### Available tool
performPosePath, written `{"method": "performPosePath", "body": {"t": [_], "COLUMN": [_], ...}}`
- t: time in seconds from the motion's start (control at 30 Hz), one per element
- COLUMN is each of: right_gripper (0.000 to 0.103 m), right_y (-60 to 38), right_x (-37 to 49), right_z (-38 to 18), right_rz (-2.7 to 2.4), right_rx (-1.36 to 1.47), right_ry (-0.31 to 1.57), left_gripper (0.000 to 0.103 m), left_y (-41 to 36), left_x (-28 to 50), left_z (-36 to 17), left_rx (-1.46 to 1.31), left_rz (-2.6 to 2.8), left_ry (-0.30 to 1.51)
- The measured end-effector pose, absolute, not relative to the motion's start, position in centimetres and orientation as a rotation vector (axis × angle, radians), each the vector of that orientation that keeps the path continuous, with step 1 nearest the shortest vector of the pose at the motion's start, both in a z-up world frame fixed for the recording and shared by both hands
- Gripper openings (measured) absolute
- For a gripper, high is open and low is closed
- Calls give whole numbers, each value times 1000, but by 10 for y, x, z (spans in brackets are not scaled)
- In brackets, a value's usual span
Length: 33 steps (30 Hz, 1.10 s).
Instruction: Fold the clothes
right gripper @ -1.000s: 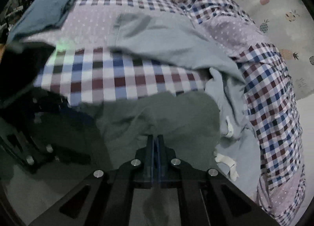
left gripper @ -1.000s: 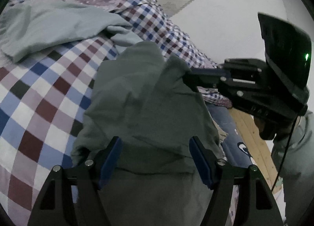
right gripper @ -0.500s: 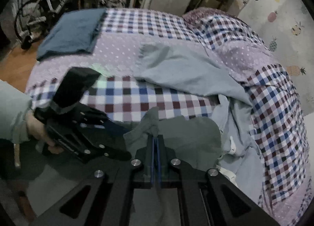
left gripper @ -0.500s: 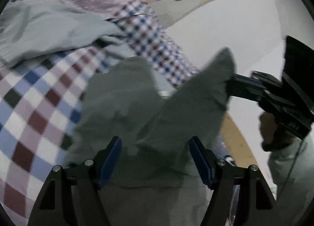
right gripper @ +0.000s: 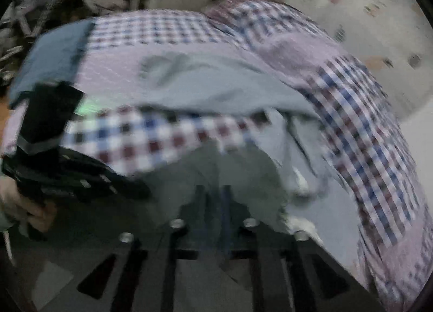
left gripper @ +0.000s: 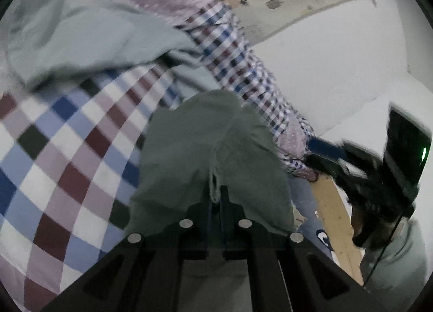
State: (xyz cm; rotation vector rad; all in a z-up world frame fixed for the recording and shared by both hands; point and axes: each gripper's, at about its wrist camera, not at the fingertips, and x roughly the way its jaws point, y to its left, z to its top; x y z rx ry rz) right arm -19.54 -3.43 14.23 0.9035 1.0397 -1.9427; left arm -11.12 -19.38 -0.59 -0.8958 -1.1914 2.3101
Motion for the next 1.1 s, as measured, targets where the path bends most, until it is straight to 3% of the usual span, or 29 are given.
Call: {"method": "performPosePath", "body": {"t": [0.03, 0.13, 0.23, 0.4, 0.67, 0.7, 0.73, 0.8, 1.0, 1.1], "right_gripper": [41, 48, 50, 50, 50, 48, 39, 2, 2, 2], "right_y": [-17, 64, 158, 277, 312, 309, 304, 294, 276, 258], "right_x": [-197, -198, -185, -141, -137, -140, -144, -145, -83, -71], "right_z": [144, 148, 139, 79, 27, 24, 21, 17, 84, 76], "right_rz": [-1985, -2163, -2352, -2504, -2480, -2474, -2473, -2495, -2735, -2706], "right_rx": [909, 965, 1064, 1290, 1298, 1296, 1298, 1300, 884, 828], "right_ry": [1021, 891, 727, 487, 237, 248, 288, 417, 780, 1021], "left_gripper": [3, 3, 3, 3, 3, 3, 3, 3, 3, 3], "left_y": [-194, -195, -195, -194, -196, -197, -199, -206, -219, -216], "left_x": [-110, -106, -107, -109, -107, -106, -105, -101, -96, -98], "left_z": [-6, -6, -6, -5, -3, -2, -1, 5, 6, -12], "left_rx": [-896, -894, -889, -882, -889, -887, -875, -835, -809, -928], "left_rz": [2310, 2304, 2304, 2307, 2308, 2304, 2298, 2282, 2288, 2300], "left_ry": [-1191, -1201, -1212, -1225, -1231, -1241, -1255, -1292, -1343, -1335]}}
